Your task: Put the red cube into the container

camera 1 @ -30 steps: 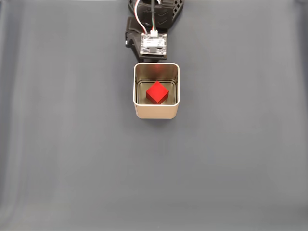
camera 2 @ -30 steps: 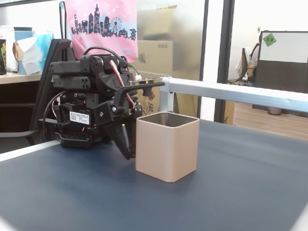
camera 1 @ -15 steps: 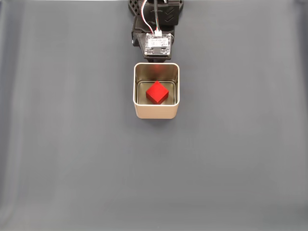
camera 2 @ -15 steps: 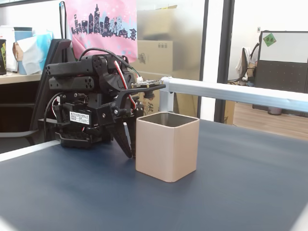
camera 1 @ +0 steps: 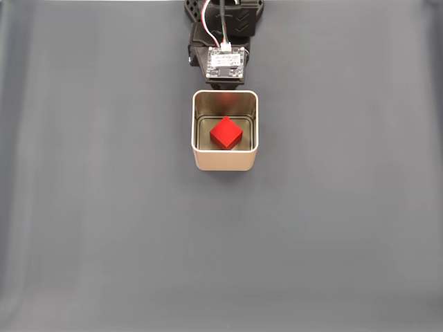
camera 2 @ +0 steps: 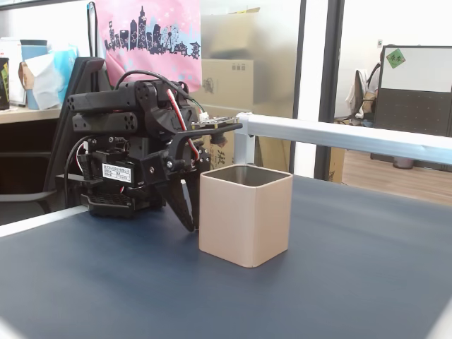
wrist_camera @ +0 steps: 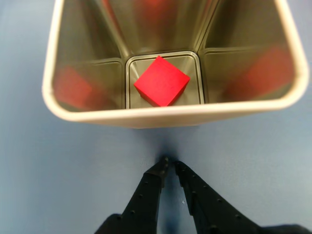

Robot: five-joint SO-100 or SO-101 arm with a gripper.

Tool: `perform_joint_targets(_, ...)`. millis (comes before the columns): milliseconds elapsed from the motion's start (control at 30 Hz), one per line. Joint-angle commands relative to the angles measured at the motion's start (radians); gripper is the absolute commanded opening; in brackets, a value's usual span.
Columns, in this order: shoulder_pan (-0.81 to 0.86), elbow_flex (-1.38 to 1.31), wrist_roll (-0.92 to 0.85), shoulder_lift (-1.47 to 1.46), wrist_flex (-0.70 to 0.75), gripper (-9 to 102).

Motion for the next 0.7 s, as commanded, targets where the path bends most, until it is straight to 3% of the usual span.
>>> perform_joint_targets(0, 0.032, 0.011, -0.025, 0.078, 0.011, 0)
perform_joint_targets(667, 0.025, 0.011, -0.054, 0.078, 0.018, 0)
